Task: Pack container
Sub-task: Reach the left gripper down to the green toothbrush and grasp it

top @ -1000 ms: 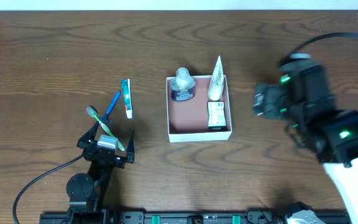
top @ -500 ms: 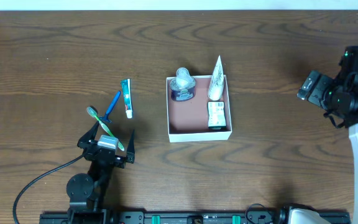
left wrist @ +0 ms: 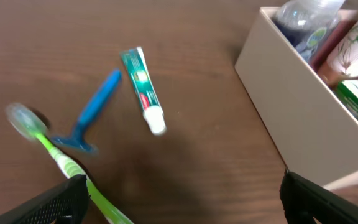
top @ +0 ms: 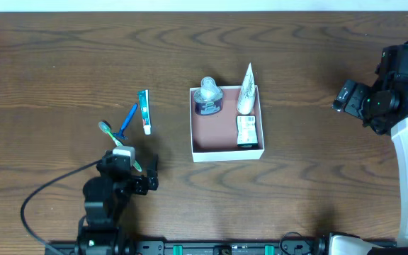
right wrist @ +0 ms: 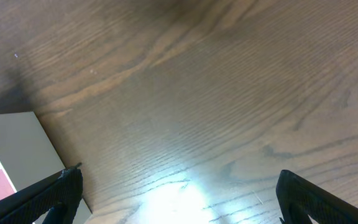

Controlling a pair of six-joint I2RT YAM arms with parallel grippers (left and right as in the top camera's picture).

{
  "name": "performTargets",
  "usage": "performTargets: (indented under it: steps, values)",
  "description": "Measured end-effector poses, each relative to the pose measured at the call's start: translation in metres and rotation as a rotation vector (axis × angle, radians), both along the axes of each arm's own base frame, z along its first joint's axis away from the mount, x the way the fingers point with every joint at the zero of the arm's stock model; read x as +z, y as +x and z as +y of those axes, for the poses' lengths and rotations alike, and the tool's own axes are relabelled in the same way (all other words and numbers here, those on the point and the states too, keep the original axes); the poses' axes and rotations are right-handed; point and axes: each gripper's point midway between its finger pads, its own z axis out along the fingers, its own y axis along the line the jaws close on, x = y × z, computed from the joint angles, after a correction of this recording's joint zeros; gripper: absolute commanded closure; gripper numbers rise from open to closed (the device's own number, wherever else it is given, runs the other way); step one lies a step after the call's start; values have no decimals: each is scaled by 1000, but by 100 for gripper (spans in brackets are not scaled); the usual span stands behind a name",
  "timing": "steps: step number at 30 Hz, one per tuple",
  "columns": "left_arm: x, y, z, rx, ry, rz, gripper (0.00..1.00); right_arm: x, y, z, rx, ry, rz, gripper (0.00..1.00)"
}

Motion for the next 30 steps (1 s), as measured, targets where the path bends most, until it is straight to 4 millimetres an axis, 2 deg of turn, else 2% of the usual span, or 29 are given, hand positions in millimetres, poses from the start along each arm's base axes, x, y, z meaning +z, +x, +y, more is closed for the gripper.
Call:
performTargets:
  steps: [2, 7, 9, 11, 15, 19, 24, 30]
  values:
    - [8, 3, -1, 4, -21, 74, 2, 0, 0, 0, 0, 0, 0, 1]
    - [64, 21, -2, 16, -38, 208, 2, 0, 0, 0, 0, 1, 0, 1]
    - [80, 27, -2, 19, -39, 281, 2, 0, 0, 0, 1, 2, 0, 1]
    - [86, 31, -2, 20, -38, 363, 2, 0, 0, 0, 1, 3, -1, 1]
    - [85, 37, -5, 8, -48, 483, 2, 0, 0, 1, 1, 3, -1, 1]
    - [70, 39, -9, -7, -63, 562, 2, 0, 0, 1, 1, 3, 0, 1]
    - [56, 44, -10, -10, -67, 609, 2, 0, 0, 0, 1, 3, -1, 1]
    - [53, 45, -11, -10, -68, 617, 2, 0, 0, 1, 1, 3, -1, 1]
